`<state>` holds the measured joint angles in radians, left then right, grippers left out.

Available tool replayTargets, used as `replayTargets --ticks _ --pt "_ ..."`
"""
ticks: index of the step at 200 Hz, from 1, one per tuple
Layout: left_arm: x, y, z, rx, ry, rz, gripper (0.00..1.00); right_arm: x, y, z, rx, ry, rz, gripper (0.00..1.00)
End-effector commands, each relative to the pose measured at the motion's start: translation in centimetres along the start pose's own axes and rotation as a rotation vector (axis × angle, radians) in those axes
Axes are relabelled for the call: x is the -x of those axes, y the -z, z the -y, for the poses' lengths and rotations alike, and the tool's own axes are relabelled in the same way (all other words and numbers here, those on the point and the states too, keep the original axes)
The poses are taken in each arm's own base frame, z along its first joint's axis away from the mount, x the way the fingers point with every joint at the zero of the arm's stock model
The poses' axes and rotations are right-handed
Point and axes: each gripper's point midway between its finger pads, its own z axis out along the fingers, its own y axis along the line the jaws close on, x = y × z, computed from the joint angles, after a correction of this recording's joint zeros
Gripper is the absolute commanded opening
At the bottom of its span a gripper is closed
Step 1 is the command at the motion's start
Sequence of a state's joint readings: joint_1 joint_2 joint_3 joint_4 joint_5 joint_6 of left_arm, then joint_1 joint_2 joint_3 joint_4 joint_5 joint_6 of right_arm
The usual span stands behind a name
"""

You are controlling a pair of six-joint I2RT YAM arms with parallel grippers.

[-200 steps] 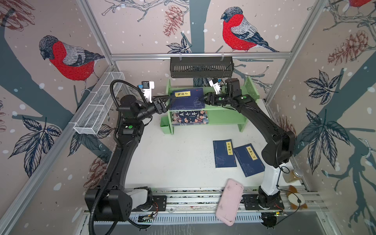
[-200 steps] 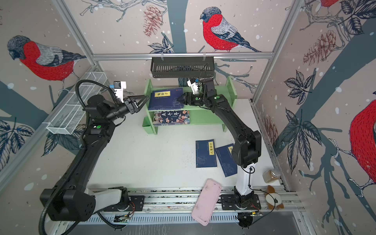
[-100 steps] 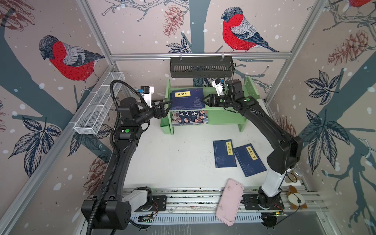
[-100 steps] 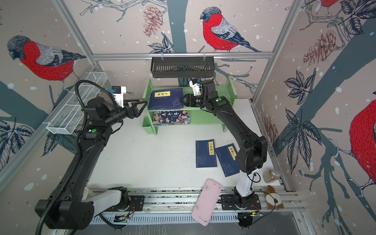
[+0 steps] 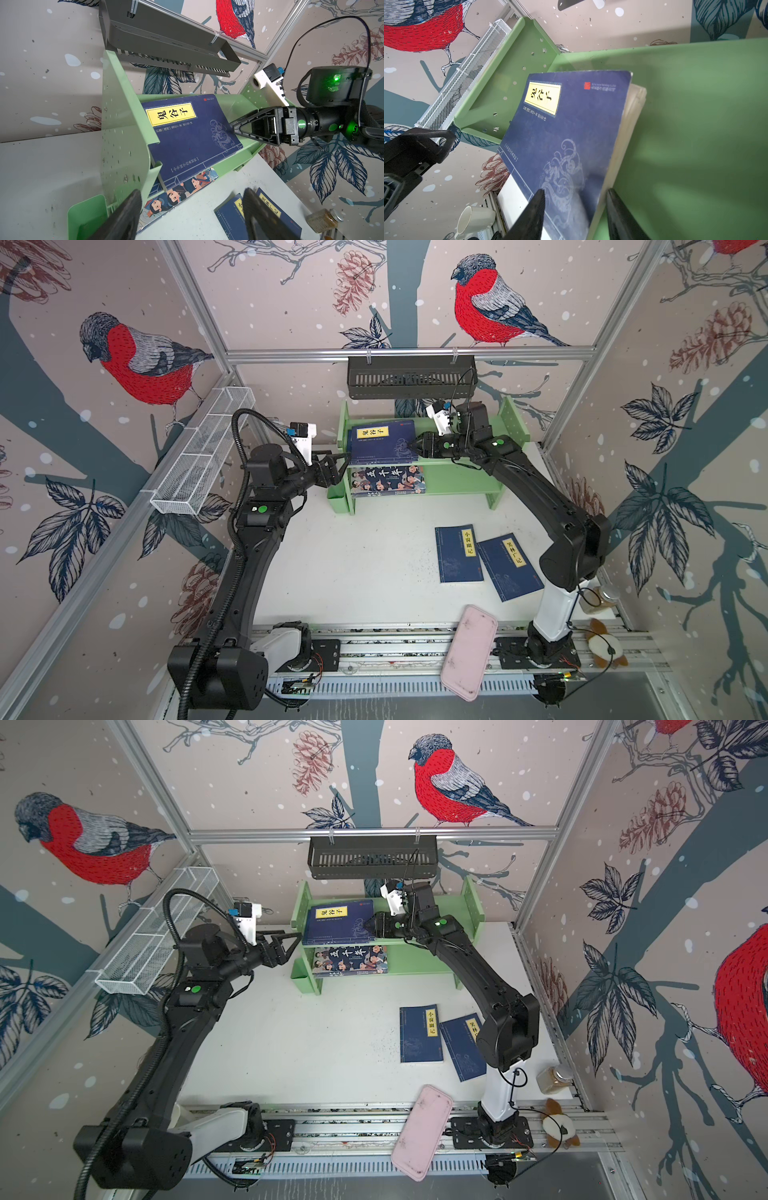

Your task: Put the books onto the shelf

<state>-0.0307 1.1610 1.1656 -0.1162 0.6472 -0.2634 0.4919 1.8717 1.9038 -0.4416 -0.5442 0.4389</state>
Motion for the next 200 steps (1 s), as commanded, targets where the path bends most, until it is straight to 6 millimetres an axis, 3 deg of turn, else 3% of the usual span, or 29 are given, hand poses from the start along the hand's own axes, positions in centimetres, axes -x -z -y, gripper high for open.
replayTargets --ticks 1,60,136,200 --pt "0.5 0.0 0.0 -0.004 -0.016 0.023 0.76 0.3 -0.2 -0.5 0.017 0.021 0.007 0.49" --pt "0.3 -0.1 -0.3 0.013 -0.030 0.023 0.76 0.6 -0.9 -1.1 0.026 0.013 0.002 0.47" --pt "-2.0 -0.4 -4.3 0.192 -0.264 -0.013 0.73 0.8 -0.8 -0.7 -0.013 0.015 0.010 0.50" --pt "-3.7 -1.5 -3.9 0.137 -0.375 -0.034 0.67 0.0 0.7 -1.5 0.003 0.016 0.022 0.50"
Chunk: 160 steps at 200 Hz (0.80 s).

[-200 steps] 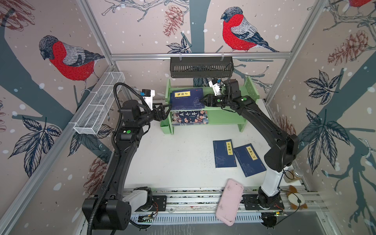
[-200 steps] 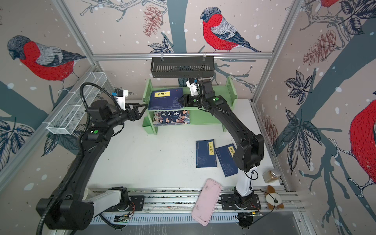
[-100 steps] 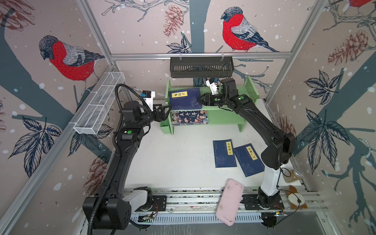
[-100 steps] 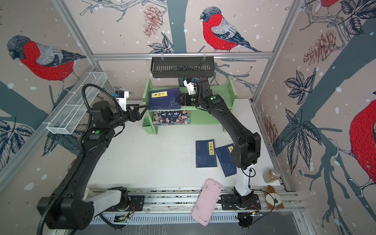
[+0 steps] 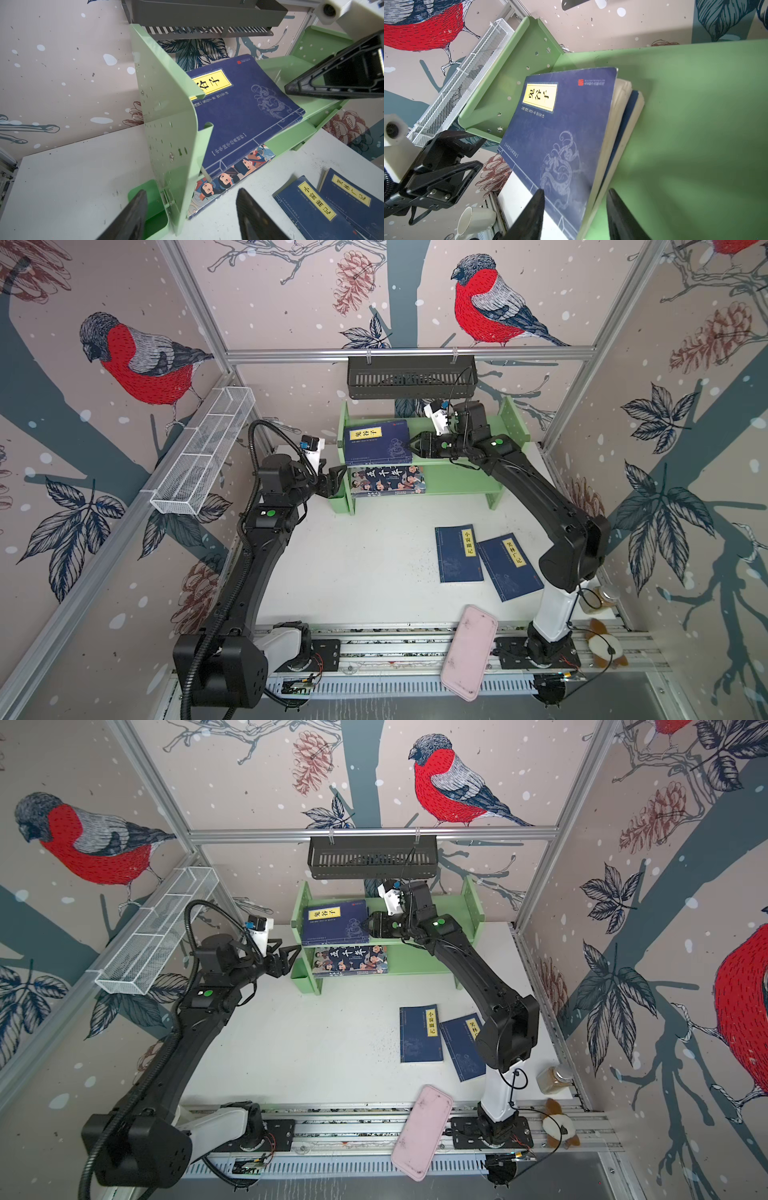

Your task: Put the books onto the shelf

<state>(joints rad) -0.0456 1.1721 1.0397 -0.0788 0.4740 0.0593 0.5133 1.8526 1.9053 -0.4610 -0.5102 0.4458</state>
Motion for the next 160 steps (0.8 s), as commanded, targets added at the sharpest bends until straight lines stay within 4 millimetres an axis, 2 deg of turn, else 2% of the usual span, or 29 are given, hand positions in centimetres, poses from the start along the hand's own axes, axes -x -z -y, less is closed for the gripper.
replayTargets --ticks 1,18,35,40,61,160 --pt "0.8 -0.3 0.5 -0.020 -0.100 0.047 0.67 0.2 0.4 -0.6 0.020 0.013 0.020 0.50" --pt "0.5 -0.6 0.7 -0.025 -0.110 0.053 0.67 -0.1 0.6 -0.9 0.036 0.013 0.022 0.50" --pt "1.1 -0.8 0.6 -0.018 -0.121 0.079 0.66 -0.3 0.7 -1.4 0.064 0.009 0.019 0.49" --pt "0.2 -1.1 0.5 -0.015 -0.115 0.065 0.65 -0.4 0.8 -1.4 0.069 0.009 0.018 0.49" --pt "0.3 -1.3 0.1 0.002 -0.111 0.078 0.58 -0.5 0.8 -1.5 0.073 0.007 0.020 0.49" --pt "0.4 -1.9 -0.5 0.032 -0.098 0.106 0.44 -0.6 0.7 -1.9 0.098 0.008 0.011 0.49"
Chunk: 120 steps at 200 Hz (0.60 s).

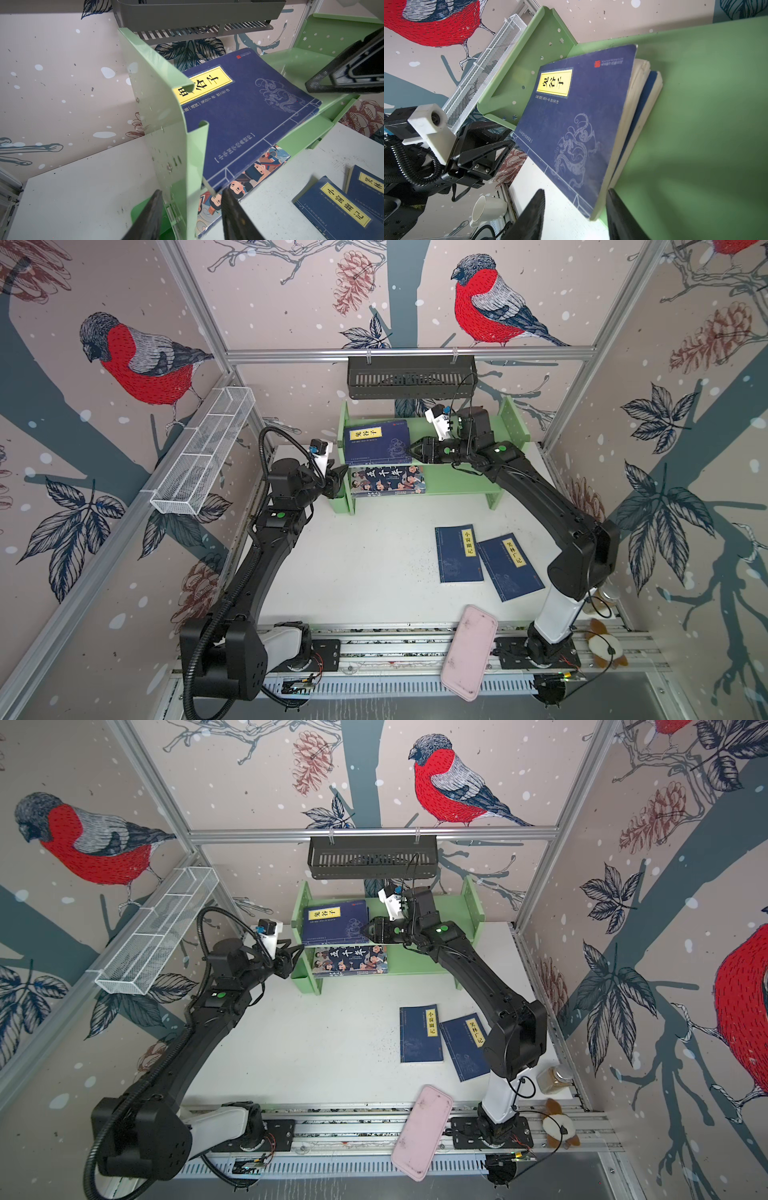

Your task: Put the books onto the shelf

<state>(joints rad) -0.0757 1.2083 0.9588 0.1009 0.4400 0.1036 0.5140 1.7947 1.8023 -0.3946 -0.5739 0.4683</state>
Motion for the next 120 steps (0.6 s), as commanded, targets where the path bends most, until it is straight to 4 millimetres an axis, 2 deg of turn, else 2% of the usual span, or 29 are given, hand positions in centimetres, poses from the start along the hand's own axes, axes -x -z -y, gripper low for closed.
replayTargets --ticks 1,120 --pt "1.19 -0.07 -0.43 0.025 -0.019 0.053 0.44 0.60 -0.01 -0.80 0.031 0.020 0.018 0.49" --pt "1.11 -0.35 -0.29 0.033 -0.023 0.056 0.32 0.51 -0.17 -0.93 0.037 0.022 0.013 0.49"
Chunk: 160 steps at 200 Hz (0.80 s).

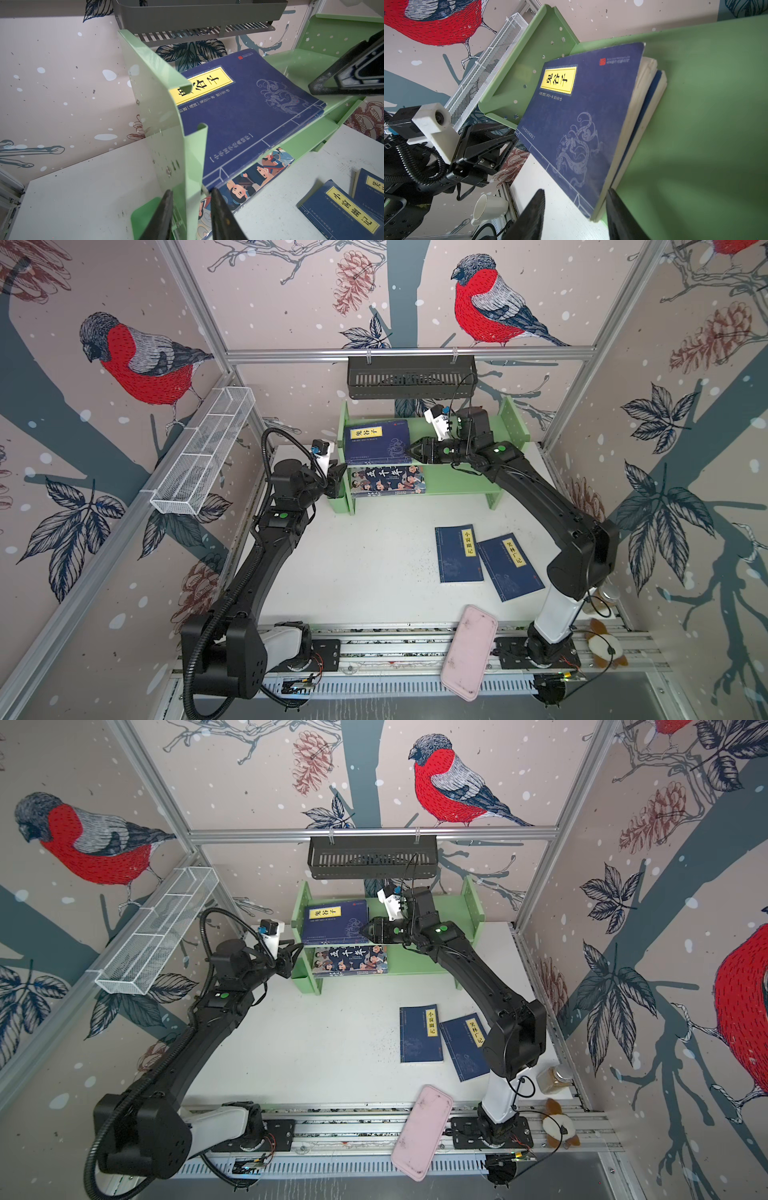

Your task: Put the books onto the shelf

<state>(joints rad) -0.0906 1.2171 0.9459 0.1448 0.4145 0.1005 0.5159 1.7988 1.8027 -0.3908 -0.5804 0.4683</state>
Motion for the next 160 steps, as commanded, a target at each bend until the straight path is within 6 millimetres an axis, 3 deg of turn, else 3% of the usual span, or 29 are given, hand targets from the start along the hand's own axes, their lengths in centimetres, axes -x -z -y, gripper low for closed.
replayTargets --ticks 1,49,160 --pt "0.97 0.06 -0.32 0.020 -0.013 0.037 0.32 0.60 0.00 -0.85 0.030 0.022 0.017 0.49" --pt "0.99 0.04 -0.44 0.030 -0.016 0.039 0.26 0.72 0.01 -0.91 0.031 0.023 0.019 0.49" --pt "1.21 -0.11 -0.21 0.026 -0.019 0.045 0.22 0.70 0.08 -0.95 0.030 0.026 0.018 0.50"
